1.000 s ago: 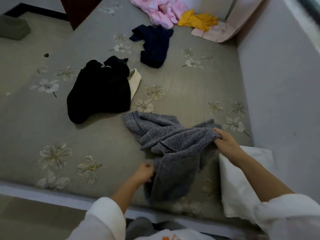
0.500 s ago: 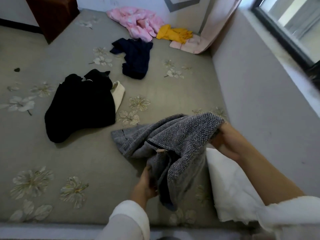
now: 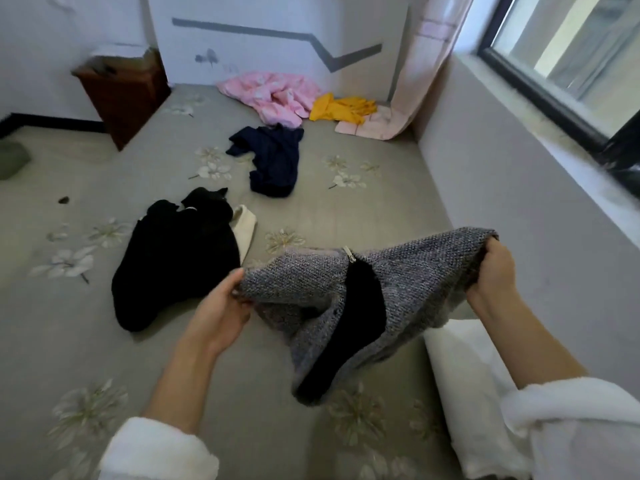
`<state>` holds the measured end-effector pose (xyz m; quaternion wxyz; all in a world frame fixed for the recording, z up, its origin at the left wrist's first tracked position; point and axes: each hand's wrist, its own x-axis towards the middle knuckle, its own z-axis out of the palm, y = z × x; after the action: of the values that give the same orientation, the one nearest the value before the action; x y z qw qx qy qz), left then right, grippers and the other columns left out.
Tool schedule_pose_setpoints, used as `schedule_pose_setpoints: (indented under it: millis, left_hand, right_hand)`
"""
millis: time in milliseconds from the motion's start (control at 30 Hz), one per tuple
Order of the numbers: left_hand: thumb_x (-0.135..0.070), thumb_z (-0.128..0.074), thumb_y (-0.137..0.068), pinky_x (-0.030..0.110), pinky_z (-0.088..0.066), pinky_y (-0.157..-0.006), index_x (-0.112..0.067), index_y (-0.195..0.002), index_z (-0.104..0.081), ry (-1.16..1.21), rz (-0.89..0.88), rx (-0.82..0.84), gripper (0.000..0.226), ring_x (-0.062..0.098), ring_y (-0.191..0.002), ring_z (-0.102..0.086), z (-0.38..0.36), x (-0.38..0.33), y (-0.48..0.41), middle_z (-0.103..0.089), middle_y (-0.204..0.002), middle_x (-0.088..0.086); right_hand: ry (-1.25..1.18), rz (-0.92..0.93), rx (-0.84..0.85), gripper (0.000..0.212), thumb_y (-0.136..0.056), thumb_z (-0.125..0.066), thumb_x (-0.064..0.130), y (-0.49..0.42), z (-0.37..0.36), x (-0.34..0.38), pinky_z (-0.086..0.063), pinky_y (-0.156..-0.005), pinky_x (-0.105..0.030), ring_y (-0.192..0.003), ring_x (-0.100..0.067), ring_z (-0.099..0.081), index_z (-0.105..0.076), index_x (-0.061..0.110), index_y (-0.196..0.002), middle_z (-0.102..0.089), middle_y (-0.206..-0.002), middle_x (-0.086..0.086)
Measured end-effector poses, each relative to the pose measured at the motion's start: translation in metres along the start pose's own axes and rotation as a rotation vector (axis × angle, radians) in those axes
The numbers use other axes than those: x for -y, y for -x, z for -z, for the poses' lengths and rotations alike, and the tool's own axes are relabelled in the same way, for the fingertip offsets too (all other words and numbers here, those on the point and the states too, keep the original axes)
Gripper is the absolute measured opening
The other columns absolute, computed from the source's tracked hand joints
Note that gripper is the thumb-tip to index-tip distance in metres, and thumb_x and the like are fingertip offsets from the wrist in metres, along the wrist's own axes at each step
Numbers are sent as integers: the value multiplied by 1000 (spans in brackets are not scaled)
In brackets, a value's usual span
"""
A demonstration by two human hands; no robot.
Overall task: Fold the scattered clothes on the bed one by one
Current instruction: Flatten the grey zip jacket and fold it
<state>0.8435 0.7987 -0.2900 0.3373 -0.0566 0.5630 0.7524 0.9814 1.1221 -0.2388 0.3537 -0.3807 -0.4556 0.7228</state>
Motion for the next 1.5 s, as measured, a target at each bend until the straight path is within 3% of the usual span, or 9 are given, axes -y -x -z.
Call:
schedule_pose_setpoints:
  millis: [100, 267, 567, 867, 1000, 1133, 1267, 1400, 1500]
  left_hand:
    - [-28, -37, -101, 24, -50, -80, -19, -107, -60, -98, -283, 25, 25, 10, -94, -64, 2, -55, 13, -69, -103, -3]
    - [-30, -52, -96, 28, -54, -82, -20, -94, -64, -182, -609, -103, 16, 11, -90, -64, -32, -141, 31, -67, -92, -2]
    - [-33, -53, -96, 29, -36, -76, -2, -105, -63, -930, -684, -457, 33, 31, -101, -58, -20, -185, -70, -63, -106, 19]
    - [-46, -43, -97, 43, -40, -83, -7, -108, -58, -1212, -988, -667, 44, 39, -102, -55, -50, -264, -87, -62, -110, 22]
    - [-49, -50, -93, 40, -41, -85, -7, -106, -61, -1234, -1090, -642, 45, 36, -102, -57, -45, -282, -76, -64, -109, 20]
    - [-72, -59, -74, 42, -50, -80, -19, -87, -67, -1290, -876, -453, 55, 29, -85, -61, -19, -274, -64, -65, -87, 8]
    - [-51, -71, -77, 33, -43, -72, -15, -78, -67, -1610, -393, -259, 37, 25, -81, -55, 0, -214, -56, -62, -84, 6]
    - [-41, -69, -84, 29, -40, -54, -19, -62, -61, -1574, -175, -191, 32, 19, -62, -57, 39, -93, -75, -62, -64, 3]
    - [-28, -55, -93, 30, -47, -68, -16, -88, -66, -1587, 58, -160, 17, 25, -84, -63, 76, 15, -79, -69, -94, 8]
  right_hand:
    - [-106, 49, 86, 11, -65, -48, 18, -2, -4, 22, -46, -57, -20, -64, -18, -58, -58, 14, -67, -62, -62, 0]
    - [-276, 151, 162, 25, -73, -45, 16, -12, -31, 63, -42, -56, -19, -59, -15, -56, -59, 19, -53, -59, -61, 1]
    - [946, 507, 159, 34, -89, -57, 10, -70, -63, 68, -27, -55, -33, -74, -18, -44, -41, 15, -60, -42, -60, 1]
    - [888, 777, 83, 7, -86, -50, 8, -95, -111, 116, -32, -68, -34, -78, -20, -45, -53, 7, -80, -50, -79, -13]
    - [870, 848, 97, 29, -86, -56, 21, -89, -97, 125, -24, -57, -33, -64, -16, -37, -47, 1, -66, -41, -66, -12]
    - [953, 761, 135, 48, -86, -61, 27, -70, -75, 111, -20, -48, -31, -46, -8, -22, -29, 16, -51, -26, -50, 0]
    - [1009, 557, 290, 51, -84, -67, 24, -55, -44, 60, -23, -48, -29, -40, -7, -26, -31, 19, -49, -27, -38, 7]
    - [1344, 258, 462, 49, -85, -68, 24, -46, -2, -31, -25, -51, -32, -49, -16, -38, -35, 19, -48, -35, -45, 5]
    - [1686, -23, 683, 29, -92, -56, 23, -35, 46, -117, -36, -58, -28, -82, -26, -59, -48, 19, -64, -52, -68, 0]
